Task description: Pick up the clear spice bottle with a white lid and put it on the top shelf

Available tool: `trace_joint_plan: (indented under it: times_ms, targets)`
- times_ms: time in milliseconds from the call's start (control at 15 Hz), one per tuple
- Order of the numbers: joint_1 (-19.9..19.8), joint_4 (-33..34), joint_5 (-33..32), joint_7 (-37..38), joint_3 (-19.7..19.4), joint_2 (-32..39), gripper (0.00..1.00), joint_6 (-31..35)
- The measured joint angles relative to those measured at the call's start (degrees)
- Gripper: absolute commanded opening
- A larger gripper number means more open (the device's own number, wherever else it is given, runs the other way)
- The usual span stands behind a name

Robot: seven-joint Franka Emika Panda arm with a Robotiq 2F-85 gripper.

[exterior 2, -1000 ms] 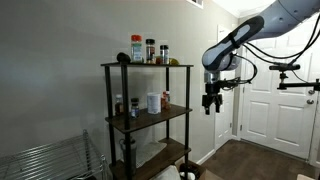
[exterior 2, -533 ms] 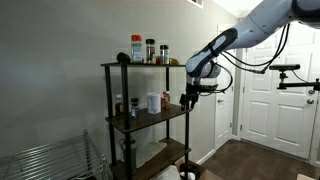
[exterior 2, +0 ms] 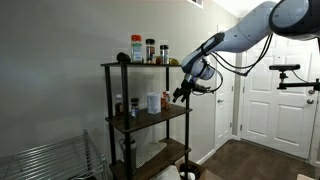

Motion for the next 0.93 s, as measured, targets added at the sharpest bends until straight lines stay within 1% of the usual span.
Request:
trace_joint_plan:
  times_ms: [267,667,933]
  targets:
    - [-2.38,3.55,3.08,-2.92,2.23,2.8,1.0,0.0]
    - [-4.05,7.15,4.72,-4.55,4.48,6.8,1.0,0.4]
    - [-4.77,9.05,4.78,-4.55,5.52,9.49,1.0,4.39]
